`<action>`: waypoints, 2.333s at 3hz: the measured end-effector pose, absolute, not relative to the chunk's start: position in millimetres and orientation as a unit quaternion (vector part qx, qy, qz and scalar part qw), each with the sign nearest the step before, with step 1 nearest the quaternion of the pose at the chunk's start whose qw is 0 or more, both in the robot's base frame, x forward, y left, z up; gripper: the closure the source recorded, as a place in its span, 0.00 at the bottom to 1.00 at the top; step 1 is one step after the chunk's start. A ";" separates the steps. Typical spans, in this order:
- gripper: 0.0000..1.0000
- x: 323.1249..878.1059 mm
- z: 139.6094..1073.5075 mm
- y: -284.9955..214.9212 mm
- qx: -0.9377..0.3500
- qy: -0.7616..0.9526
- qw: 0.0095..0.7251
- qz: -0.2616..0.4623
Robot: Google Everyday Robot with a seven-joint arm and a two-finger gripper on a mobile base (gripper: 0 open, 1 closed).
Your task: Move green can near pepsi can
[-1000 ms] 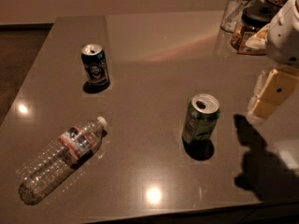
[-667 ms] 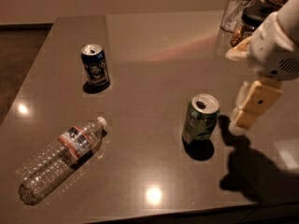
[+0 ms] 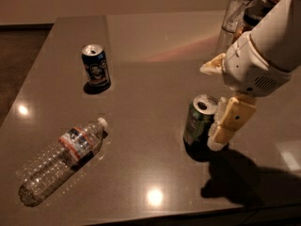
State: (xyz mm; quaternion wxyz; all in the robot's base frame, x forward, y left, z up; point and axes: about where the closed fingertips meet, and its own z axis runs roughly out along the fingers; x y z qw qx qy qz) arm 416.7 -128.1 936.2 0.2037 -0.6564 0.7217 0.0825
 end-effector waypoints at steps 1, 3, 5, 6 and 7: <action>0.00 413.8 927.7 -123.6 -0.658 0.720 0.199 0.096; 0.42 413.9 918.9 -125.8 -0.653 0.726 0.188 0.107; 0.88 442.4 940.5 -106.1 -0.652 0.722 0.195 0.126; 1.00 494.6 970.8 -79.3 -0.644 0.717 0.229 0.137; 1.00 530.6 982.7 -58.4 -0.635 0.716 0.247 0.148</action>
Offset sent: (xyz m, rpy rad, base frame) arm -0.0018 -0.0014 -0.0290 0.0181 0.0823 -0.0035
